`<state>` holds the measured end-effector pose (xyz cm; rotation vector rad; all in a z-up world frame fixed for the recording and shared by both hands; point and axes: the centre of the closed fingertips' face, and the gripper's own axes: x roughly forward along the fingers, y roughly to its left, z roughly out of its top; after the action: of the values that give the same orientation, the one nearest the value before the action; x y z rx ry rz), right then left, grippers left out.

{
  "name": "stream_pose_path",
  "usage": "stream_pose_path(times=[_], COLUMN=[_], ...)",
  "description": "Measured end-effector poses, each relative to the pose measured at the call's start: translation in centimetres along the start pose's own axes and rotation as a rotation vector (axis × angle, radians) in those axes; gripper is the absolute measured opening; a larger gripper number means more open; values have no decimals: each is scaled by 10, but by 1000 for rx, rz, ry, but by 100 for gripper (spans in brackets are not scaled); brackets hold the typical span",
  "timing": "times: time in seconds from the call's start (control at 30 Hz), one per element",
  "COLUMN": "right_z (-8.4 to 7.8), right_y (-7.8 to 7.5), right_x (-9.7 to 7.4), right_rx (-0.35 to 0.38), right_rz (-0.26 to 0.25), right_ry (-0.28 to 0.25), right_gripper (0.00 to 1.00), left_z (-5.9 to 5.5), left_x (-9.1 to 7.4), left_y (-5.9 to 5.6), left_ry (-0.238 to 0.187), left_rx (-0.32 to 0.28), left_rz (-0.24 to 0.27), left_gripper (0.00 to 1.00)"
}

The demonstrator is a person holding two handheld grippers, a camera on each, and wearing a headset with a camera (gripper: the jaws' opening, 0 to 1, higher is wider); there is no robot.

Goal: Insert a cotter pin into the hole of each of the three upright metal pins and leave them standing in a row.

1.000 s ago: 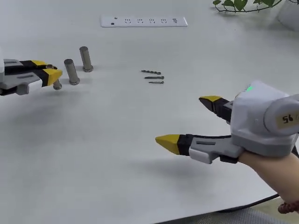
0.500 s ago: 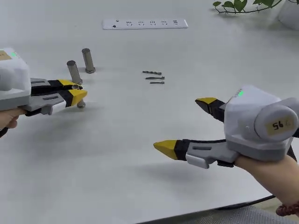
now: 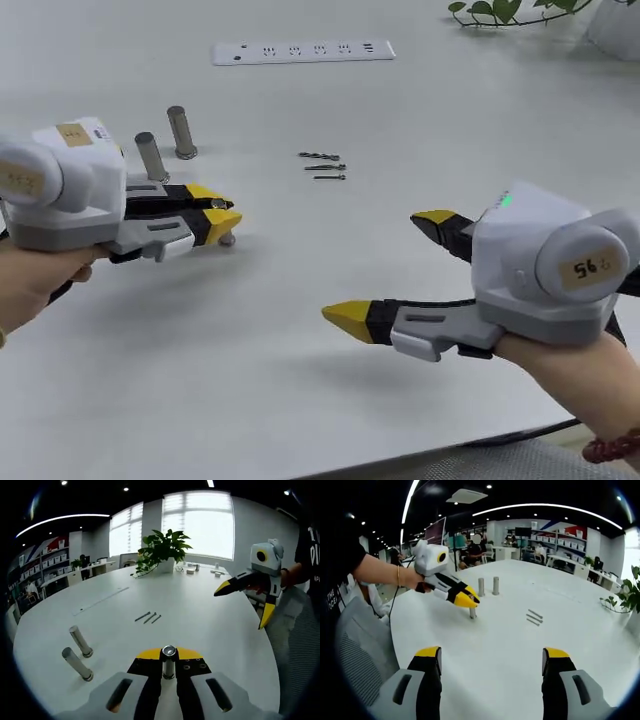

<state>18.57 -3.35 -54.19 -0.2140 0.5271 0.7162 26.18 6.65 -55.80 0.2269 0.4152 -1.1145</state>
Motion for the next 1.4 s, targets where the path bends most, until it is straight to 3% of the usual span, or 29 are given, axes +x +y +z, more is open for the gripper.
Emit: stream_pose_path(times=[0.2, 0.37, 0.57, 1.17, 1.4], right_z=[-2, -3, -4, -6, -7], right_y=[-1, 0, 1, -2, -2], right_x=[0, 1, 1, 2, 2], right_rx=[8, 16, 13, 29, 32], right_rz=[0, 4, 11, 8, 8], right_ry=[1, 2, 2, 8, 9], right_gripper=[80, 80, 80, 79, 79], left_z=[0, -6, -4, -4, -3], left_x=[7, 12, 12, 17, 18], left_y=[-16, -29, -34, -31, -30], left_ry=[17, 57, 51, 88, 84], left_rx=[35, 83, 91, 51, 25], left_rz=[-41, -81, -109, -154, -145], left_gripper=[6, 6, 6, 7, 17])
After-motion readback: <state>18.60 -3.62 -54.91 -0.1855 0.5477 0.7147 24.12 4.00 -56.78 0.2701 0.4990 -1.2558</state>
